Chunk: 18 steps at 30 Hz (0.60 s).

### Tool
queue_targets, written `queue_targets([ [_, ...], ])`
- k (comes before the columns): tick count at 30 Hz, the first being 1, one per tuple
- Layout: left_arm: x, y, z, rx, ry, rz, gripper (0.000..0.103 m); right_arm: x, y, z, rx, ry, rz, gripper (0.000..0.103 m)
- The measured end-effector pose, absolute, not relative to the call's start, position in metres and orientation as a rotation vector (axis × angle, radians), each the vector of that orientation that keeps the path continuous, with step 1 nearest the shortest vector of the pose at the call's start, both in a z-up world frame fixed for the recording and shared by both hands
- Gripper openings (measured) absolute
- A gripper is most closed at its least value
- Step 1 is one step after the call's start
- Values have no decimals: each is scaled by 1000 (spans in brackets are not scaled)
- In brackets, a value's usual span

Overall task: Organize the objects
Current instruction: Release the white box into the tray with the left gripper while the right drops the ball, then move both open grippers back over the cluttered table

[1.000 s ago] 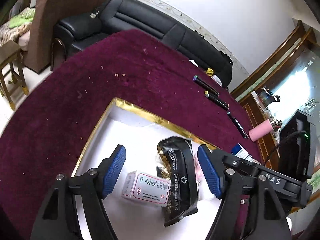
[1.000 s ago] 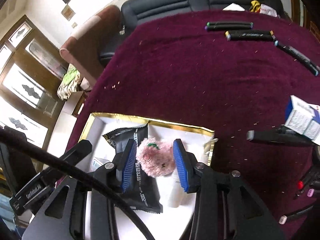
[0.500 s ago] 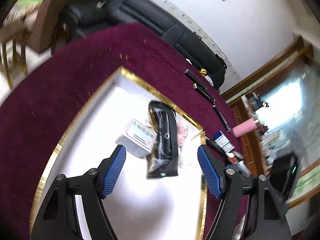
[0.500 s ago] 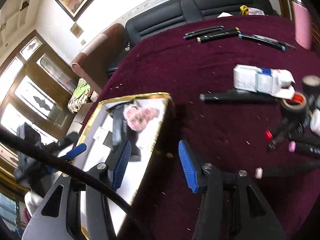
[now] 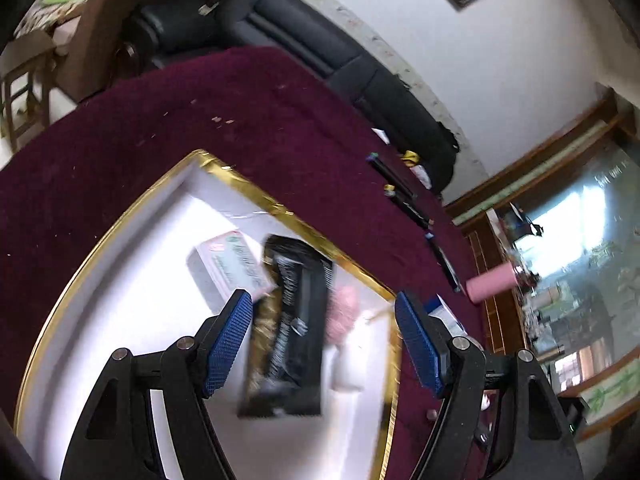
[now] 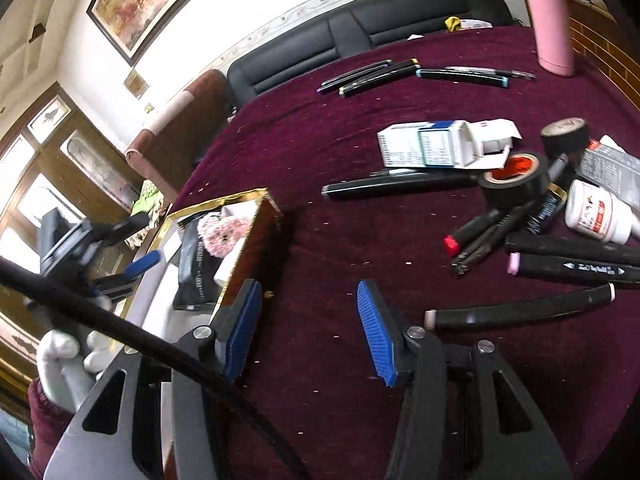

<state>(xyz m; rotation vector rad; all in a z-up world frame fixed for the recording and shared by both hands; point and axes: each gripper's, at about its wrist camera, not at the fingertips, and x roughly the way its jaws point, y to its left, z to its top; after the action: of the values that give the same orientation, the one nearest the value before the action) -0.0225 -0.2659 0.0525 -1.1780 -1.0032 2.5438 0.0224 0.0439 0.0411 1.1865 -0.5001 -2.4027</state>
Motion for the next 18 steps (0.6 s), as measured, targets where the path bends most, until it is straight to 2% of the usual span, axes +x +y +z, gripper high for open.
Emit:
queue_targets([
  [5, 9, -247, 65, -1085, -911, 2563, 68, 24, 59, 32, 1176, -542, -2416, 49],
  [13, 32, -231, 28, -1131, -1010, 2507, 69, 39, 86, 23, 1152, -586, -2443, 49],
  [18, 41, -221, 32, -1146, -964, 2534, 69, 40, 97, 22, 1139, -635, -2448, 49],
])
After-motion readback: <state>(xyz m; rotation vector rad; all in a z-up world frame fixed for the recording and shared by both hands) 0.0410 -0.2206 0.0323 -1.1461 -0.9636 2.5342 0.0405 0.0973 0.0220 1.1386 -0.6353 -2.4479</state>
